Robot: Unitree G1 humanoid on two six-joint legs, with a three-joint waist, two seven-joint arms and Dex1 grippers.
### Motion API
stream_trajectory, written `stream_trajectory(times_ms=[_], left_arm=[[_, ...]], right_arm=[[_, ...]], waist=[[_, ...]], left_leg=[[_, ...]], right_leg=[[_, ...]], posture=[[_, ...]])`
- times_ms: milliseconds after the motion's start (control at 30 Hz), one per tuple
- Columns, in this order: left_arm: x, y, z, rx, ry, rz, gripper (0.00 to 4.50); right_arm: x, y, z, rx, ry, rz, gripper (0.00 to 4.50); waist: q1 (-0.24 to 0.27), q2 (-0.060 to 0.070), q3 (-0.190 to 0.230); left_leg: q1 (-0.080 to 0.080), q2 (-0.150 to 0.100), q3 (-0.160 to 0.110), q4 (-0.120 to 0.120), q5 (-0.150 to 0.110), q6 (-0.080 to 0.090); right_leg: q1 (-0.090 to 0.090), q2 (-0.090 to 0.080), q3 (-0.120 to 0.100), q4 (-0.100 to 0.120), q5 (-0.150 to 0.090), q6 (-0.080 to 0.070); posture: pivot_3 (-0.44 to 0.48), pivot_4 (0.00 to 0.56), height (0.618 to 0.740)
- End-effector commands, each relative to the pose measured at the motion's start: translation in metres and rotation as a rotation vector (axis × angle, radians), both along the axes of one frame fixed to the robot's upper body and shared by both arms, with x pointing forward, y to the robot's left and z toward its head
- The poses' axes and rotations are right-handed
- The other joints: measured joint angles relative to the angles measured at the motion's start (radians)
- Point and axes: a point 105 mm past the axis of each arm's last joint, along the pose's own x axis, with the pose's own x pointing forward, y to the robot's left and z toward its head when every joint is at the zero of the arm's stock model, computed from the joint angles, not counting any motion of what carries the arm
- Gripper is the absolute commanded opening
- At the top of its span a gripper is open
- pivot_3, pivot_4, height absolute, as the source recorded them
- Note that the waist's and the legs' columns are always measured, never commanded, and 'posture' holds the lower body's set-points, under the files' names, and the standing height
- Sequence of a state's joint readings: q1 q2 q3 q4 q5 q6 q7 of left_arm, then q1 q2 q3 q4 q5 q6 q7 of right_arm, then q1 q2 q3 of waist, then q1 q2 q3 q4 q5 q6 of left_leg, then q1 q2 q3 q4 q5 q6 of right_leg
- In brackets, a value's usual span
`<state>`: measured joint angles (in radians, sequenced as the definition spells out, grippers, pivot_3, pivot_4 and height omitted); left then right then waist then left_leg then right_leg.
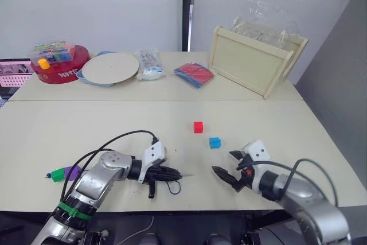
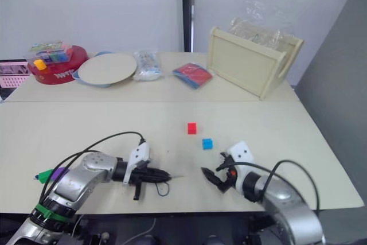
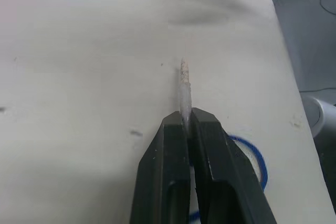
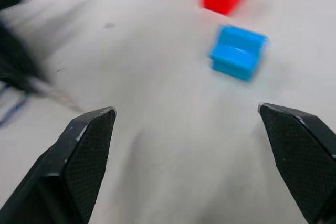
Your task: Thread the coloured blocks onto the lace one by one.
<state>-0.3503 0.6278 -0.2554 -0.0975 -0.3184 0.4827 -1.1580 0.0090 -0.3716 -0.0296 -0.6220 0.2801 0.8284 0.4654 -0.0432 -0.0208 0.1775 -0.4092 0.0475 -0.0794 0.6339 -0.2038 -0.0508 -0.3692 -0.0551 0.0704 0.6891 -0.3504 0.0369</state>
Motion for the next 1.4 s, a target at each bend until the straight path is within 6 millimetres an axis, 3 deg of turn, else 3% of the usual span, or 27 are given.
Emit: stream_trajectory(times_ms=[33,233,467,600,800,967,1100,1200,1400], left_arm=[[-0.001,0.002,0.010,-0.017,-0.030,0.003,0.00],[-0.002,0.005,0.010,-0.010,-0.031,0.012,0.00],[-0.001,0.006,0.011,-0.003,-0.040,0.013,0.00],[-0.002,0.007,0.011,0.002,-0.042,0.016,0.00],[-0.001,0.011,0.010,0.007,-0.044,0.027,0.00],[-0.003,0.014,0.010,0.010,-0.046,0.031,0.00],[-0.003,0.014,0.009,0.014,-0.044,0.013,0.00],[-0.001,0.011,0.010,0.014,-0.050,0.000,0.00],[0.001,0.009,0.009,0.019,-0.052,-0.016,0.00]], right_arm=[[0.014,0.003,0.010,0.005,-0.130,-0.197,4.48],[0.038,0.031,0.000,0.048,-0.181,-0.343,4.48],[0.075,0.032,-0.015,0.051,-0.157,-0.514,4.48],[0.076,0.032,-0.022,0.086,-0.118,-0.537,3.37],[0.053,0.048,-0.019,0.107,-0.100,-0.450,1.28],[0.032,0.053,-0.013,0.099,-0.113,-0.387,1.22],[-0.007,0.060,-0.011,0.102,-0.140,-0.225,1.22],[-0.025,0.063,-0.029,0.125,-0.033,-0.151,1.22],[-0.023,0.063,-0.046,0.119,0.056,-0.177,1.22]], waist=[[-0.003,0.000,0.000],[-0.001,0.000,0.000],[-0.002,0.000,0.000],[0.000,0.000,0.000],[0.000,0.000,0.000],[-0.001,0.000,0.000],[0.002,0.000,0.000],[-0.001,0.000,0.000],[-0.007,-0.002,-0.001]], left_leg=[[0.000,0.000,0.000,0.000,0.000,0.000],[0.001,0.000,0.000,-0.001,0.000,-0.001],[0.001,0.000,0.000,-0.001,0.001,-0.001],[0.002,0.000,0.000,-0.002,0.001,-0.001],[0.002,0.000,0.000,-0.003,0.001,-0.001],[0.003,0.000,0.000,-0.004,0.001,-0.001],[0.002,0.000,0.000,-0.005,0.001,-0.001],[0.002,0.000,0.000,-0.005,0.001,-0.001],[0.004,0.001,0.000,-0.005,0.001,-0.001]], right_leg=[[0.000,0.000,0.000,0.000,0.000,0.000],[0.000,0.000,0.000,0.001,0.000,0.000],[-0.001,0.000,0.000,0.001,0.000,0.000],[0.000,0.000,0.000,0.002,0.000,0.000],[-0.001,-0.001,0.000,0.002,0.000,0.000],[-0.001,-0.001,0.000,0.002,0.000,0.000],[-0.001,-0.001,0.000,0.000,0.000,0.000],[0.000,-0.001,0.000,-0.001,0.000,0.000],[0.001,0.001,0.000,0.000,0.000,0.000]], posture=[[0.000,0.150,0.740],[0.000,0.150,0.740],[0.000,0.150,0.740],[0.000,0.150,0.740],[0.000,0.150,0.740],[0.000,0.150,0.740],[0.000,0.150,0.740],[0.000,0.150,0.740],[0.000,0.150,0.740]])
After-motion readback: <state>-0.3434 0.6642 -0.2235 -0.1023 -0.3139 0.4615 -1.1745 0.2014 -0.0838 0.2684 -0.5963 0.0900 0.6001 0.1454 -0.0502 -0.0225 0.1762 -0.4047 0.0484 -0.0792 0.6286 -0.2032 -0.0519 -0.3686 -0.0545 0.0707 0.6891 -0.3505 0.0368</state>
